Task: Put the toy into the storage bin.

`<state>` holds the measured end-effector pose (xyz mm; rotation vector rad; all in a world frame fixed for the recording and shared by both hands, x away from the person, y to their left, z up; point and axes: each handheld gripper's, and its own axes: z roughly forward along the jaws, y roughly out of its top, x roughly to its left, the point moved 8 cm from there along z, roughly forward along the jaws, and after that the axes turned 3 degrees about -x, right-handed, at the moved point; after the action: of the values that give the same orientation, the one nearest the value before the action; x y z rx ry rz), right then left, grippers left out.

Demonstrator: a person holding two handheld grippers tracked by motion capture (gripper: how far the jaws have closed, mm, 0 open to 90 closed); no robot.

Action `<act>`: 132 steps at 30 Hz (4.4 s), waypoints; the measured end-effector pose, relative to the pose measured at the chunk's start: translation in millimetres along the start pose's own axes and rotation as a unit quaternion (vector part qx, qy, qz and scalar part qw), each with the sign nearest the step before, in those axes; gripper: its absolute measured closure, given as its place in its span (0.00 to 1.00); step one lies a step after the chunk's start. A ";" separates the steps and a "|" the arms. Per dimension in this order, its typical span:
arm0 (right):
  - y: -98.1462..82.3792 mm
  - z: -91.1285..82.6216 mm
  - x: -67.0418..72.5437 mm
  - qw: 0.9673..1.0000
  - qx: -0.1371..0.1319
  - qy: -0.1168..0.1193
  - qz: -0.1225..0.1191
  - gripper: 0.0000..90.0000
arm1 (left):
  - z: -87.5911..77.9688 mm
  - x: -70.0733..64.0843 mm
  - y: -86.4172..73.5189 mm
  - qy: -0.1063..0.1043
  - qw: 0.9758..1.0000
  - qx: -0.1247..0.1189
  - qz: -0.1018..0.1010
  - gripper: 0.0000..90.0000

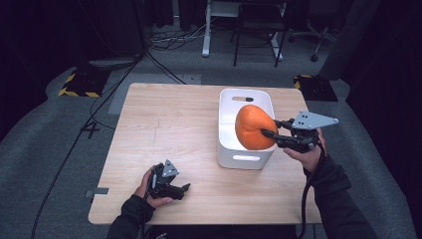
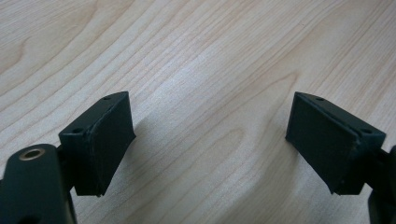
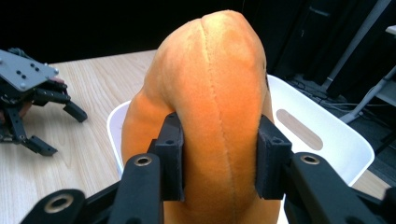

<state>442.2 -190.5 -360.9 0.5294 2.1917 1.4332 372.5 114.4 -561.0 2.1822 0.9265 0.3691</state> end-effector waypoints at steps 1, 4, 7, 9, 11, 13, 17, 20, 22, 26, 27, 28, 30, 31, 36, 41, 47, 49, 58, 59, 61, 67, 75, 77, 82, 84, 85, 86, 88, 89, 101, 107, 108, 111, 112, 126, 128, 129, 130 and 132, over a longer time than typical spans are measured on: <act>-0.6 0.5 -0.3 1.000 0.004 -0.001 0.000 0.68 | 0.0 0.0 0.0 0.000 1.000 0.000 0.000 0.17; -0.9 1.7 -0.7 1.000 0.009 0.003 -0.001 0.67 | 0.0 0.0 0.0 0.000 1.000 0.000 0.000 0.17; -0.9 3.8 -1.5 1.000 0.015 0.009 0.003 0.66 | 0.0 0.0 0.0 0.000 1.000 0.000 0.000 0.17; -0.7 5.8 -1.8 1.000 0.018 0.012 0.005 0.66 | 0.0 0.0 0.0 0.000 1.000 0.000 0.000 0.17; -0.2 7.9 -2.7 1.000 0.022 0.014 0.004 0.65 | 0.0 0.0 0.0 0.000 1.000 0.000 0.000 0.17; -0.3 9.7 -2.5 0.999 0.030 0.019 0.001 0.65 | 0.0 0.0 0.0 0.000 1.000 0.000 0.000 0.17; 0.4 15.1 -3.3 0.999 0.047 0.022 -0.005 0.64 | 0.0 0.0 0.0 0.000 1.000 0.000 0.000 0.17; 0.7 19.5 -2.6 0.998 0.058 0.022 -0.012 0.64 | 0.0 0.0 0.0 0.000 1.000 0.000 0.000 0.17; 0.6 21.9 -2.2 0.998 0.061 0.024 -0.011 0.63 | 0.0 -0.1 0.0 0.000 1.000 0.000 0.000 0.17; 0.1 25.1 -2.5 0.997 0.069 0.028 -0.007 0.62 | 0.0 -0.1 0.0 0.000 1.000 0.000 0.000 0.17; 0.0 26.0 -2.4 0.997 0.070 0.029 -0.004 0.62 | 0.0 -0.1 0.0 0.000 1.000 0.000 0.000 0.17; -0.2 27.3 -2.6 0.997 0.072 0.032 -0.006 0.61 | 0.0 -0.1 0.0 0.000 1.000 0.000 -0.001 0.17; -0.6 29.4 -2.1 0.996 0.077 0.033 -0.006 0.61 | 0.0 -0.1 0.0 0.000 1.000 0.000 -0.001 0.17; -1.0 30.1 -1.3 0.996 0.080 0.033 -0.005 0.60 | 0.0 -0.2 0.0 0.000 1.000 -0.001 -0.001 0.17; -1.3 35.1 -0.7 0.995 0.090 0.037 -0.010 0.59 | 0.0 -0.1 0.0 0.000 1.000 0.000 0.000 0.17; -1.7 41.3 1.9 0.993 0.108 0.034 -0.021 0.59 | 0.0 -0.1 0.0 0.000 1.000 0.000 0.000 0.17; -5.2 47.5 4.6 0.991 0.126 0.037 -0.026 0.60 | 0.0 -0.1 0.0 0.000 1.000 0.000 -0.001 0.17; -5.7 48.8 4.7 0.991 0.128 0.038 -0.027 0.60 | 0.1 -0.2 0.1 0.000 1.000 -0.001 -0.002 0.17; -11.5 57.0 6.7 0.987 0.154 0.041 -0.028 0.60 | 0.2 -0.3 0.2 0.000 1.000 -0.002 -0.002 0.17; -12.0 57.6 6.6 0.987 0.155 0.041 -0.028 0.60 | 0.2 -0.4 0.2 0.000 1.000 -0.002 -0.002 0.17; -12.9 58.6 6.2 0.986 0.158 0.042 -0.028 0.60 | 0.2 -0.4 0.2 0.000 1.000 -0.002 -0.002 0.17; -17.4 61.7 6.2 0.984 0.170 0.043 -0.023 0.59 | 0.2 -0.3 0.2 0.000 1.000 -0.002 -0.002 0.17; -26.5 63.7 5.5 0.980 0.190 0.046 -0.021 0.58 | 0.2 -0.4 0.2 0.000 1.000 -0.002 -0.003 0.17; -29.1 64.8 5.3 0.980 0.191 0.047 -0.026 0.58 | 0.2 -0.3 0.2 0.000 1.000 -0.002 -0.002 0.17; -25.6 61.9 5.3 0.982 0.179 0.049 -0.019 0.63 | 0.2 -0.4 0.2 0.000 1.000 -0.002 -0.002 0.17; -24.5 60.0 4.4 0.983 0.177 0.049 -0.018 0.63 | 0.2 -0.4 0.2 0.000 1.000 -0.002 -0.003 0.17; -25.5 60.0 4.3 0.982 0.181 0.049 -0.018 0.63 | 0.2 -0.4 0.2 0.000 1.000 -0.002 -0.002 0.17; -26.6 60.1 4.1 0.982 0.184 0.048 -0.018 0.63 | 0.2 -0.4 0.2 0.000 1.000 -0.002 -0.003 0.17; -27.7 60.7 3.4 0.982 0.183 0.047 -0.015 0.63 | 0.2 -0.4 0.2 0.000 1.000 -0.002 -0.003 0.17; -28.0 60.8 3.5 0.982 0.182 0.048 -0.016 0.63 | 0.2 -0.4 0.2 0.000 1.000 -0.002 -0.003 0.17; -29.0 59.3 1.8 0.983 0.180 0.041 -0.015 0.59 | 0.2 -0.4 0.2 0.000 1.000 -0.002 -0.003 0.17; -27.5 57.0 -0.6 0.984 0.173 0.034 -0.016 0.54 | 0.2 -0.4 0.2 0.000 1.000 -0.002 -0.003 0.17; -27.2 56.7 -1.0 0.985 0.170 0.033 -0.016 0.54 | 0.2 -0.4 0.2 0.000 1.000 -0.002 -0.003 0.17; -26.2 54.8 -2.1 0.986 0.167 0.026 -0.015 0.50 | 0.2 -0.3 0.2 0.000 1.000 -0.002 -0.002 0.17; -25.9 54.4 -2.8 0.986 0.166 0.022 -0.015 0.48 | 0.2 -0.4 0.2 0.000 1.000 -0.002 -0.003 0.17; -21.3 45.2 -5.3 0.989 0.146 -0.005 -0.024 0.32 | 0.2 -0.3 0.2 0.000 1.000 -0.002 -0.002 0.17; -21.4 44.3 -5.4 0.989 0.147 -0.015 -0.024 0.29 | 0.2 -0.4 0.2 0.000 1.000 -0.002 -0.002 0.17; -21.3 43.8 -5.6 0.989 0.147 -0.019 -0.024 0.28 | 0.2 -0.4 0.2 0.000 1.000 -0.002 -0.002 0.17; -21.3 43.3 -5.7 0.989 0.147 -0.021 -0.024 0.27 | 0.2 -0.3 0.2 0.000 1.000 -0.002 -0.002 0.17; -20.9 41.8 -6.4 0.988 0.148 -0.026 -0.030 0.25 | 0.2 -0.4 0.2 0.000 1.000 -0.002 -0.003 0.17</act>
<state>470.0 -171.0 -393.6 0.5885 2.3714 1.0568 372.5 113.9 -560.9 2.1763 0.9306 0.3683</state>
